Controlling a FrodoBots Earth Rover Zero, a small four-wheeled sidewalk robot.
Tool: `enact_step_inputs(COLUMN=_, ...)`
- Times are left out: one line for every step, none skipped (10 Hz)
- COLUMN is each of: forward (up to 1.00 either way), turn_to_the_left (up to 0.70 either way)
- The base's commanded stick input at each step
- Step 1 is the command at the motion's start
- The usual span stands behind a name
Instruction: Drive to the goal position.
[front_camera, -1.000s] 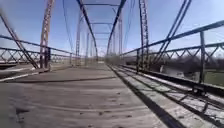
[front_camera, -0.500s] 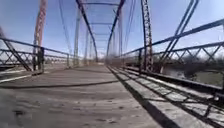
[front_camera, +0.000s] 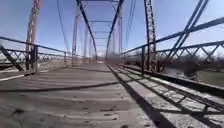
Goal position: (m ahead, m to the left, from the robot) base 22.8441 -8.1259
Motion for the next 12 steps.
enact_step_inputs(forward=1.00, turn_to_the_left=0.00)
enact_step_inputs(forward=1.00, turn_to_the_left=0.00)
enact_step_inputs(forward=1.00, turn_to_the_left=0.00)
enact_step_inputs(forward=1.00, turn_to_the_left=0.00)
enact_step_inputs(forward=1.00, turn_to_the_left=0.00)
enact_step_inputs(forward=1.00, turn_to_the_left=0.00)
enact_step_inputs(forward=1.00, turn_to_the_left=0.00)
enact_step_inputs(forward=1.00, turn_to_the_left=0.00)
enact_step_inputs(forward=1.00, turn_to_the_left=0.00)
enact_step_inputs(forward=1.00, turn_to_the_left=0.00)
enact_step_inputs(forward=1.00, turn_to_the_left=0.00)
enact_step_inputs(forward=1.00, turn_to_the_left=0.00)
